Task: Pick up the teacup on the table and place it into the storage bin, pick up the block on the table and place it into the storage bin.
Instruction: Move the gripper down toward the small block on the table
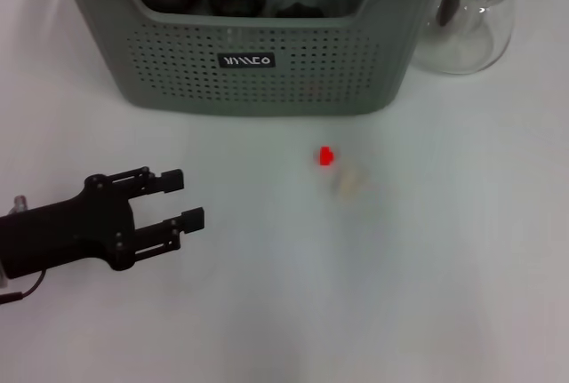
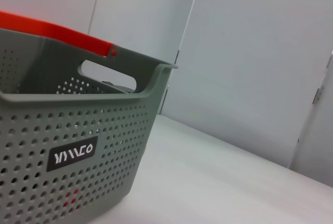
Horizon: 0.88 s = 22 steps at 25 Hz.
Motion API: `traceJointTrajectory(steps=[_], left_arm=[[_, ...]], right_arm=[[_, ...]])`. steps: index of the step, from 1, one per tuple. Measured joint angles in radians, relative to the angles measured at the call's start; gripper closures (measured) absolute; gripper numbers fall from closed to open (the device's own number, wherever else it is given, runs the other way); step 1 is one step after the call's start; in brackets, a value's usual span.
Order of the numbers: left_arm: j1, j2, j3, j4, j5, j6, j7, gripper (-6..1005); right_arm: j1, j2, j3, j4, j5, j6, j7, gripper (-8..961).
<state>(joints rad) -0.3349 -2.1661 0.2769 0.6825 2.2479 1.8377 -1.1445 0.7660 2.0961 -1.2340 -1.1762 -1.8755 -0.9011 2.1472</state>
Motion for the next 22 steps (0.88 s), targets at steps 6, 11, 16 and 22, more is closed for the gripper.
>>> traceJointTrajectory(steps=[6,11,16,22], left_arm=[[0.001,0.0,-0.001,0.0,0.002,-0.001,0.001,367],[-0.003,0.0,-0.001,0.0,0.003,-0.001,0.0,367],[-0.006,0.0,0.0,-0.003,0.003,-0.011,-0.001,367],[-0.019,0.002,0.003,-0.021,0.007,-0.021,-0.001,366]], right_arm=[[-0.206,-0.03,0.116,-0.135,0.334,-0.429,-0.241,304],[-0.222,-0.087,0.256,-0.162,0.163,-0.839,-0.189,215],[-0.209,-0.04,0.229,-0.231,-0.299,-0.921,-0.099,225],[-0.165,0.005,0.081,-0.153,-0.55,-0.832,-0.081,242]])
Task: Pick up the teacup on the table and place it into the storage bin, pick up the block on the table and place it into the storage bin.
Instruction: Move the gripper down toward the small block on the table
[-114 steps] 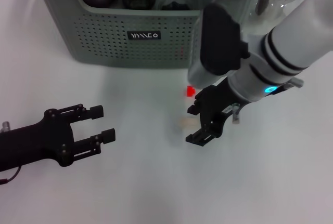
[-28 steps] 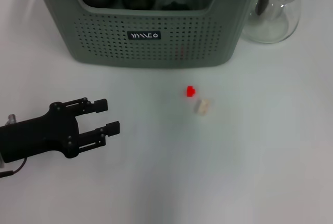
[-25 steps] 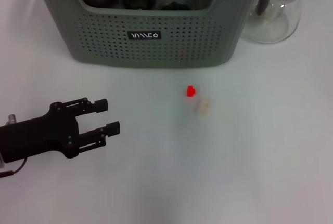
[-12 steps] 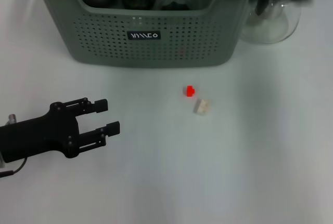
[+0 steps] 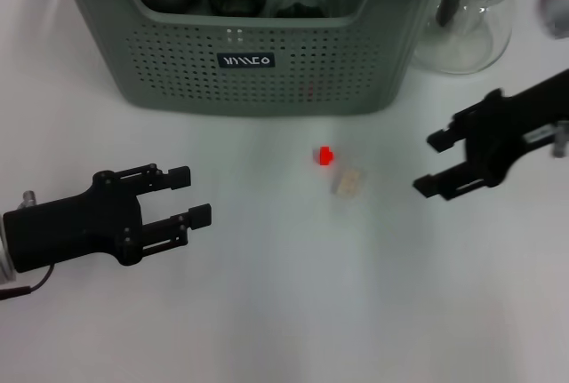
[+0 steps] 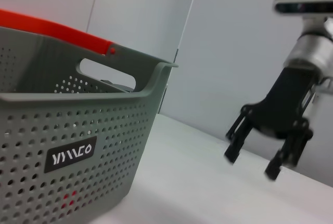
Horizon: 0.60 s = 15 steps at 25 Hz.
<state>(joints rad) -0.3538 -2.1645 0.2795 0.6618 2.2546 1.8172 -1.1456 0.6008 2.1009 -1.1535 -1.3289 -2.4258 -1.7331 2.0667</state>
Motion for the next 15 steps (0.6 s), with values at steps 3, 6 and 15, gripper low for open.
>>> traceJointTrajectory(steps=[3,6,15], left_arm=[[-0.001,0.0,0.001,-0.004,0.0,-0.005,0.0,366],[0.003,0.0,0.0,-0.005,0.0,-0.007,0.0,366],[0.002,0.0,-0.001,-0.005,0.0,-0.007,0.0,366]], right_arm=[[0.018,-0.001,-0.095,0.05,-0.003,0.097,0.043,252],[0.054,-0.003,-0.168,0.101,-0.007,0.163,0.119,261],[0.15,0.003,-0.309,0.265,-0.065,0.296,0.21,400]])
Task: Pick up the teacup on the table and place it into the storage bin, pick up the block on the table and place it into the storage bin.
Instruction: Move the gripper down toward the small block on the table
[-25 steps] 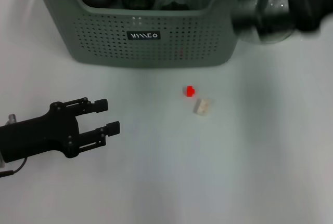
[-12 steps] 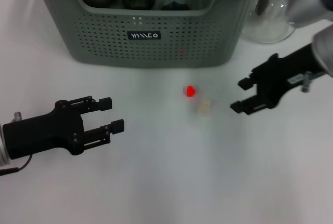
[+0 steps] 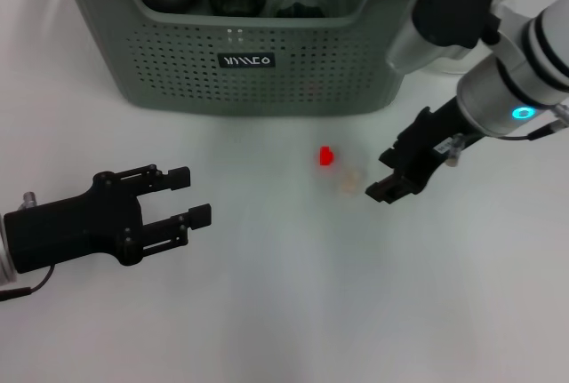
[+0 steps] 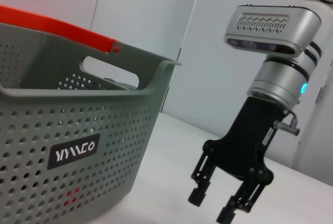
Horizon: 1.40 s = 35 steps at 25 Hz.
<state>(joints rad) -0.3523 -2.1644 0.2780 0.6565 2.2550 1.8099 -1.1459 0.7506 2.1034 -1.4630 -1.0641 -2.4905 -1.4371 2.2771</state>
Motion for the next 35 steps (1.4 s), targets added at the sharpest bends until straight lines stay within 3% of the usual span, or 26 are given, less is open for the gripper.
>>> traceJointTrajectory(steps=[16,35], left_arm=[[-0.001,0.0,-0.001,0.0,0.0,0.0,0.0,366],[0.001,0.0,-0.001,0.0,0.0,0.0,0.0,367]], right_arm=[[-0.008,0.004,-0.124,0.084,0.07,0.213,0.035,391],[-0.007,0.005,-0.192,0.128,0.085,0.288,0.03,393]])
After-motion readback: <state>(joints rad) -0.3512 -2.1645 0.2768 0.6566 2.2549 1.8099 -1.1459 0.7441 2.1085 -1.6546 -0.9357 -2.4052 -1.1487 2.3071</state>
